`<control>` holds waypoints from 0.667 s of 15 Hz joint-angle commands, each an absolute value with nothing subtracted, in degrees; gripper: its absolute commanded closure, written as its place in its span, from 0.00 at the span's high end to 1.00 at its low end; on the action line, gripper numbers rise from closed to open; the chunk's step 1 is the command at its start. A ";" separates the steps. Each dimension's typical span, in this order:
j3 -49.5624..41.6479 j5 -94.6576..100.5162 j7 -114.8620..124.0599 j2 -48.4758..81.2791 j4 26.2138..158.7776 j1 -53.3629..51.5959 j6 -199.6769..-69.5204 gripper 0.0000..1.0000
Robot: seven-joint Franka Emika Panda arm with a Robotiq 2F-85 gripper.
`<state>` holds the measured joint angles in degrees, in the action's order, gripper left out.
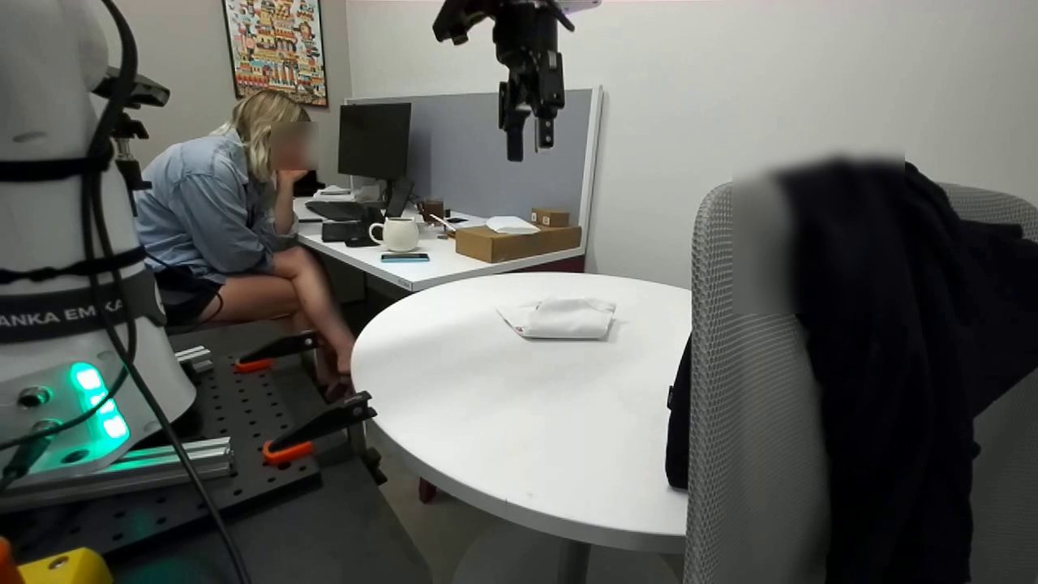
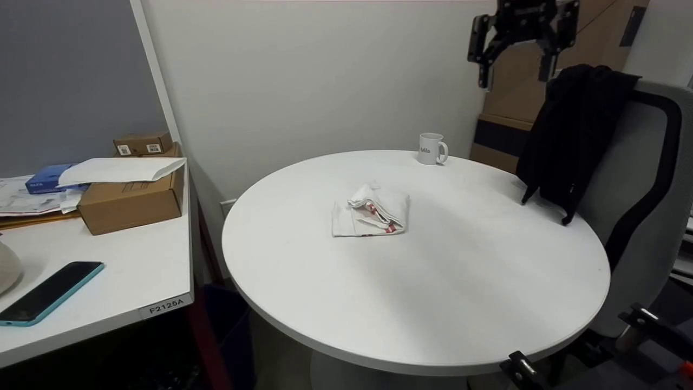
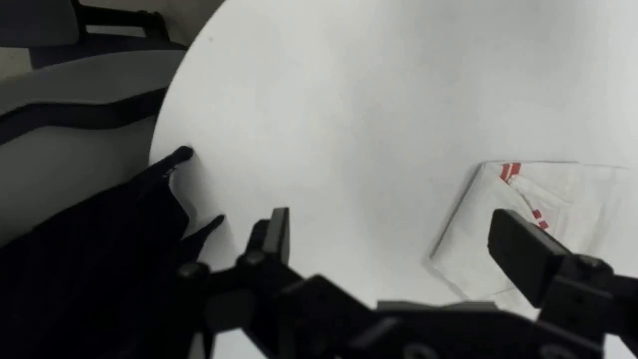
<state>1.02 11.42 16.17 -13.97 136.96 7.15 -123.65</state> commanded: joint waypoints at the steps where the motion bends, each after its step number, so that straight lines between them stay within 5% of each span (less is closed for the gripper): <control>1: 2.33 9.83 20.96 -2.03 128.91 4.60 -127.91 1.00; 10: 0.53 10.94 25.87 18.87 117.14 -1.95 -137.18 1.00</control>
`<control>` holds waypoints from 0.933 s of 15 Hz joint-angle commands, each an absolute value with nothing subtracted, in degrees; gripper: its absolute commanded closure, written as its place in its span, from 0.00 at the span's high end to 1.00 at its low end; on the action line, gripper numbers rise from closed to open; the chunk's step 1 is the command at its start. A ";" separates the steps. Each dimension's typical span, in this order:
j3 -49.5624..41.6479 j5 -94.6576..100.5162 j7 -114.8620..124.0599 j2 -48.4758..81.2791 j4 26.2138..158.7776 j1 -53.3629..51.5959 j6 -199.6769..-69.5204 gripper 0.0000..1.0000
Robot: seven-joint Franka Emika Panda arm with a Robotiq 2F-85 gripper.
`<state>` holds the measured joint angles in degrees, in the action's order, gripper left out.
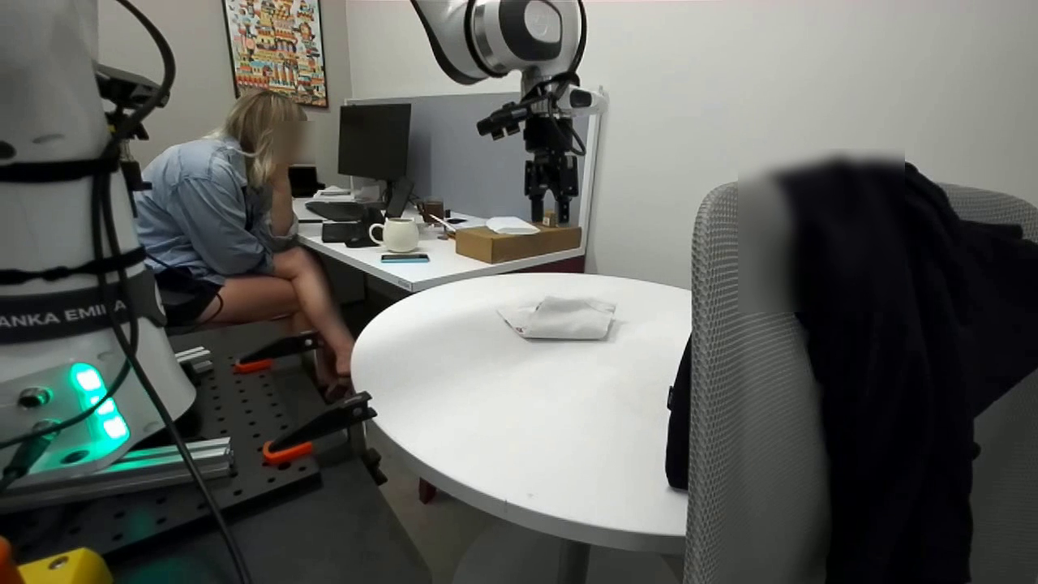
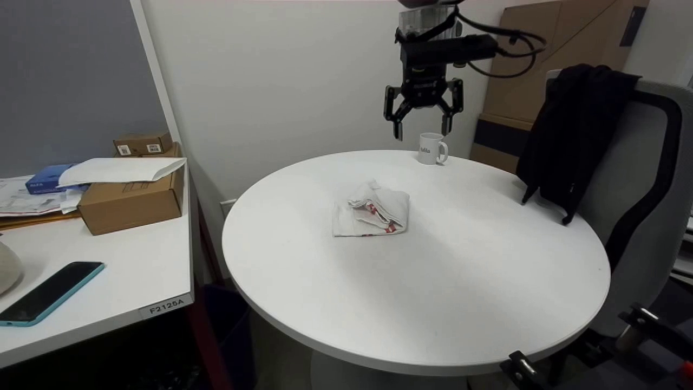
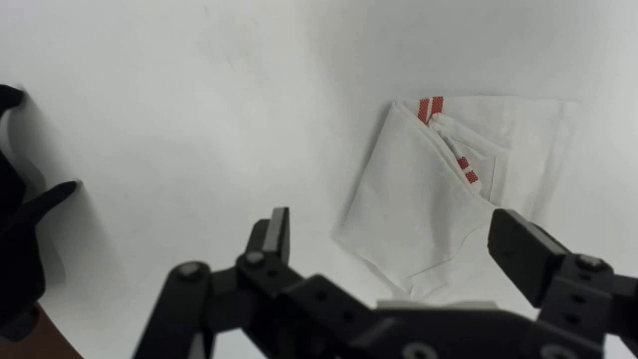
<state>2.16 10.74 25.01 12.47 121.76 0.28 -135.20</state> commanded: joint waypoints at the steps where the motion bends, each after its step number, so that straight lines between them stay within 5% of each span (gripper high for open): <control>1: 0.10 10.88 25.93 20.55 116.40 -2.59 -138.02 1.00; 14: -0.90 4.98 22.26 35.85 108.27 -5.61 -144.10 1.00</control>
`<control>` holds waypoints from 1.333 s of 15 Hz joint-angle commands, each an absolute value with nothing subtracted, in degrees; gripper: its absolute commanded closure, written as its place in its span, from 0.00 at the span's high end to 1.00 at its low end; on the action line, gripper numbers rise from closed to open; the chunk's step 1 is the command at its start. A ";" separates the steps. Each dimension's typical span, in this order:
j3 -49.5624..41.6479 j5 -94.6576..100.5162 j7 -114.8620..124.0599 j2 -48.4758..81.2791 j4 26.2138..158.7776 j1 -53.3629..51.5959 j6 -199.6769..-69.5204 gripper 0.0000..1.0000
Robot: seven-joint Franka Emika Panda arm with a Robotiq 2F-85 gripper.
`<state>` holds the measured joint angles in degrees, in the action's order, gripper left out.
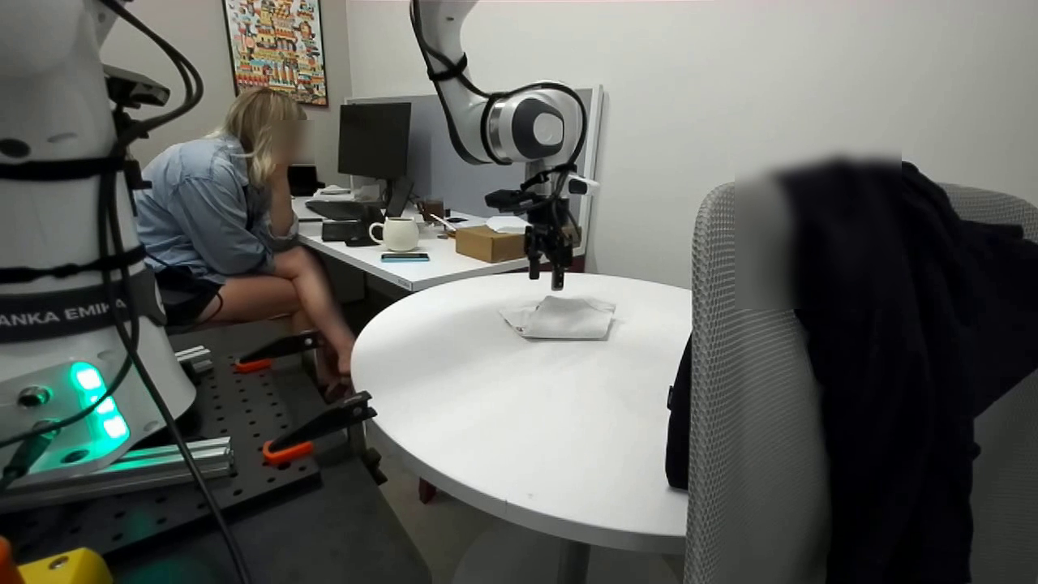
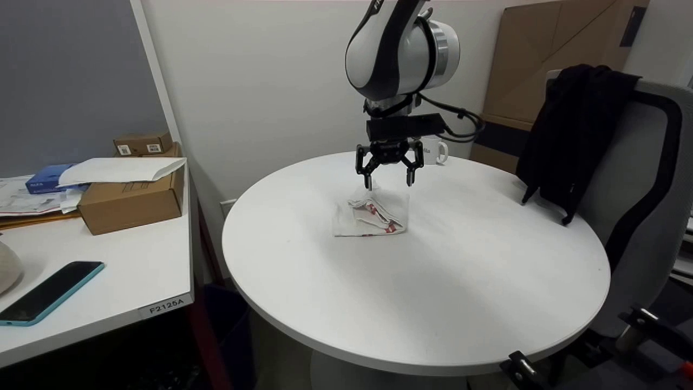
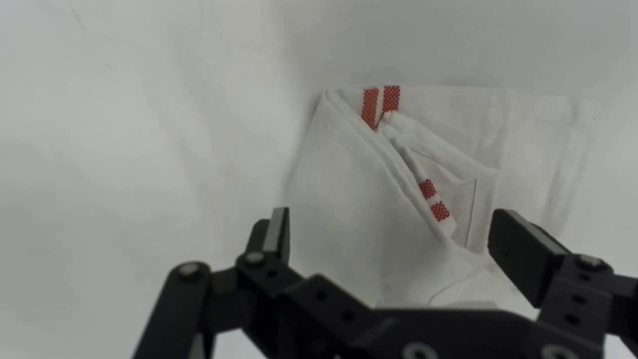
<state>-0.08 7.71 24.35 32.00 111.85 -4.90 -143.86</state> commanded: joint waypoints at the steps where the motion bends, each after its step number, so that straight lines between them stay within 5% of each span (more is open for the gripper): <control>1: -0.90 4.42 22.05 36.78 107.68 -5.60 -144.14 1.00; 11: -1.27 3.22 22.38 43.72 103.12 -7.59 -144.83 0.97; 12: -1.58 3.10 23.10 44.00 102.86 -7.91 -145.78 0.73; 14: -2.51 3.49 23.80 44.44 102.70 -8.66 -148.38 0.71; 20: -4.59 4.01 23.27 45.63 103.74 -10.15 -152.41 0.26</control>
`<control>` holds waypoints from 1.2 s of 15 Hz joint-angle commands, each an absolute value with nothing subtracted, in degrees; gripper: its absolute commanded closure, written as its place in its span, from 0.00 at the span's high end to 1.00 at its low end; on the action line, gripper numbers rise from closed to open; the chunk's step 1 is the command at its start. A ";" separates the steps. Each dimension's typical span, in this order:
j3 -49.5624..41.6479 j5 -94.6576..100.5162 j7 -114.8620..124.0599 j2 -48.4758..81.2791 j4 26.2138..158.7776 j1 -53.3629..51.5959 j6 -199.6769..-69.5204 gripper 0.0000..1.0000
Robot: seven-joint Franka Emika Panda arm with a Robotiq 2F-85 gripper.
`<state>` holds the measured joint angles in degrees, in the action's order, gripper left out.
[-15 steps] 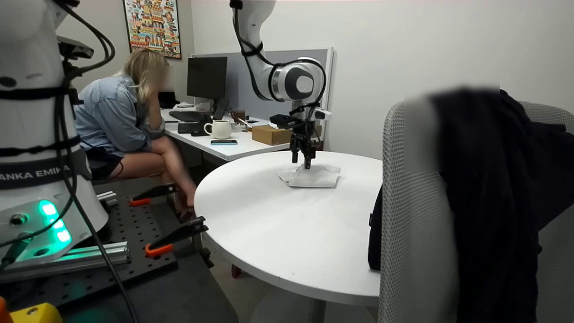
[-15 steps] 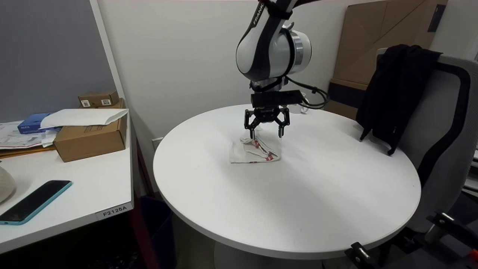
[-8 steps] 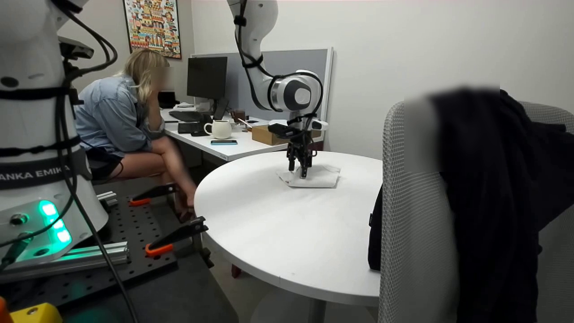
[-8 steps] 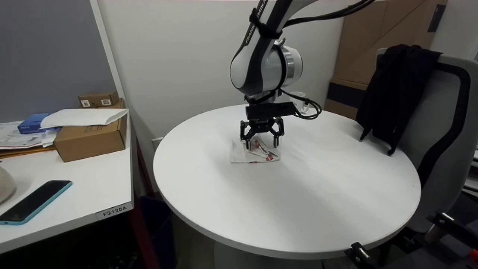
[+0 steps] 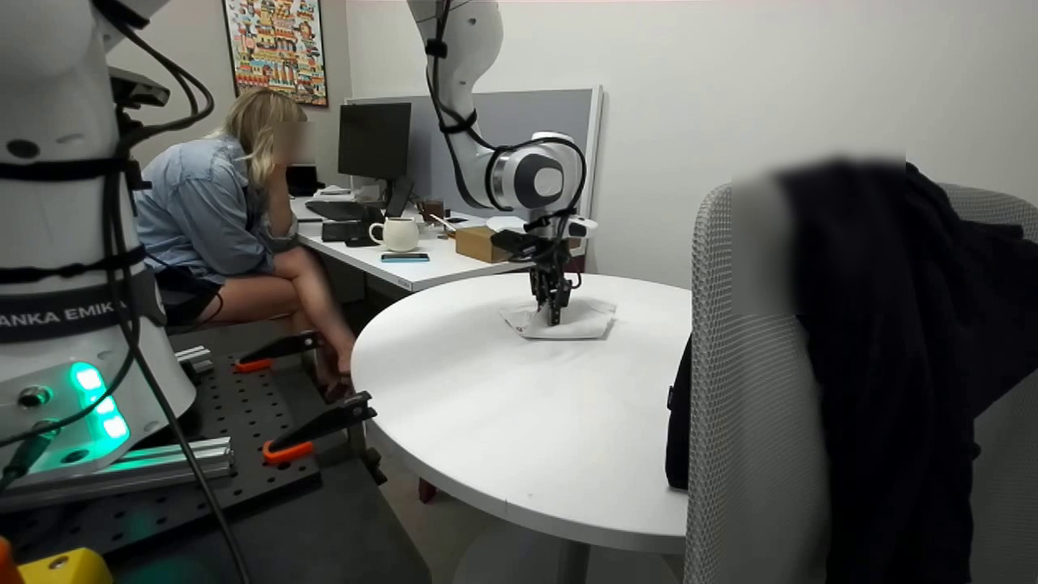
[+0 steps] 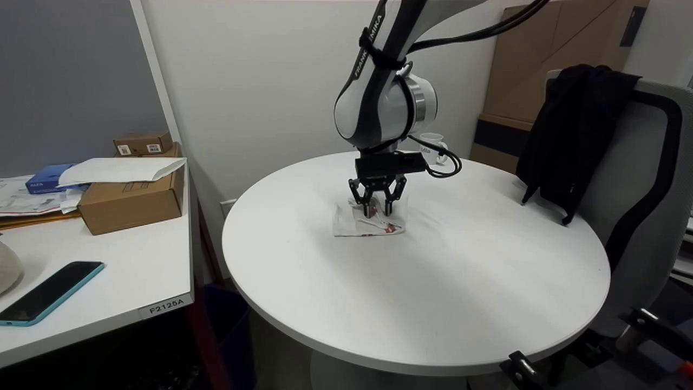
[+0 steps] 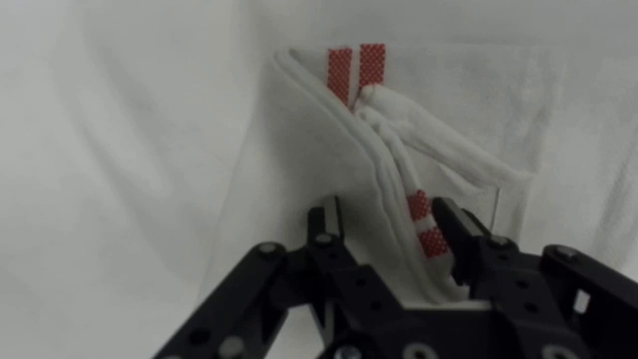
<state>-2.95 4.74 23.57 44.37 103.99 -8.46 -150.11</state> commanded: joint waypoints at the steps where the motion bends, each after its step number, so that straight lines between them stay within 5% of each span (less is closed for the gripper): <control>1: -4.88 4.15 23.20 45.74 103.97 -10.40 -152.91 0.19; 4: -4.85 4.13 22.19 45.17 105.01 -10.57 -152.89 0.00; 18: -12.04 5.87 21.59 48.19 104.26 -8.42 -152.24 0.02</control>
<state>-10.61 6.85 22.22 44.91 104.92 -11.82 -151.64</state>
